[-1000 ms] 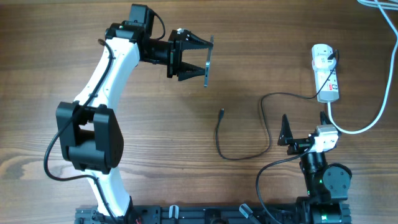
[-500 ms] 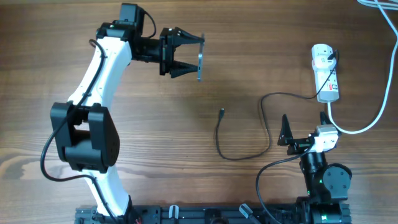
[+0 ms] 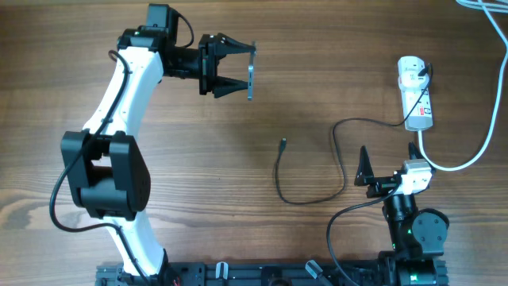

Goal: Plug charger to phone and switch on socket

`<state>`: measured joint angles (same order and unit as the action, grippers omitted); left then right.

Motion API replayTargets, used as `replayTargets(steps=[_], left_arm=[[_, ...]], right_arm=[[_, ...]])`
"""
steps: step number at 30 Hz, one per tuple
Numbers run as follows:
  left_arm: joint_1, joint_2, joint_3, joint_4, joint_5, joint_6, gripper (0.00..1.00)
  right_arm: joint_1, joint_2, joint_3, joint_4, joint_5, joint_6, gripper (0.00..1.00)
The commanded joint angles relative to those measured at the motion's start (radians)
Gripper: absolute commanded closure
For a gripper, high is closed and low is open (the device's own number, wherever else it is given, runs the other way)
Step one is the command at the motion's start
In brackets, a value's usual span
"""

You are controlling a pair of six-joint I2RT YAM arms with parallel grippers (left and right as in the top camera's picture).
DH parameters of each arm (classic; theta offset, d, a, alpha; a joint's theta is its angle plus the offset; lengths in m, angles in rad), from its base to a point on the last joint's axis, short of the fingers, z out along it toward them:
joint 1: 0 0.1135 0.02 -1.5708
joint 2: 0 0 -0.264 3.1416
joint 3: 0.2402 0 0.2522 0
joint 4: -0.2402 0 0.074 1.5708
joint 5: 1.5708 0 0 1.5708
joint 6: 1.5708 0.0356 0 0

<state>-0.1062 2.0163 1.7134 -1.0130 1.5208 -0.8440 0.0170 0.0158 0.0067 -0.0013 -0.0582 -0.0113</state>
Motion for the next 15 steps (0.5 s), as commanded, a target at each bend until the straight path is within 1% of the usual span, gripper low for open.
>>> replayTargets(steps=[1,10,11,15], left_arm=[[0.014,-0.038,0.003,0.002,0.056,-0.006,0.47],[0.014,-0.038,0.003,0.002,0.056,-0.006,0.47],[0.014,-0.038,0.003,0.002,0.056,-0.006,0.44],[0.014,-0.038,0.003,0.002,0.056,-0.006,0.44]], right_arm=[[0.004,-0.005,-0.002,0.004,0.013,0.014,0.0],[0.004,-0.005,-0.002,0.004,0.013,0.013,0.0],[0.004,-0.005,-0.002,0.004,0.013,0.014,0.0],[0.004,-0.005,-0.002,0.003,0.013,0.014,0.0]])
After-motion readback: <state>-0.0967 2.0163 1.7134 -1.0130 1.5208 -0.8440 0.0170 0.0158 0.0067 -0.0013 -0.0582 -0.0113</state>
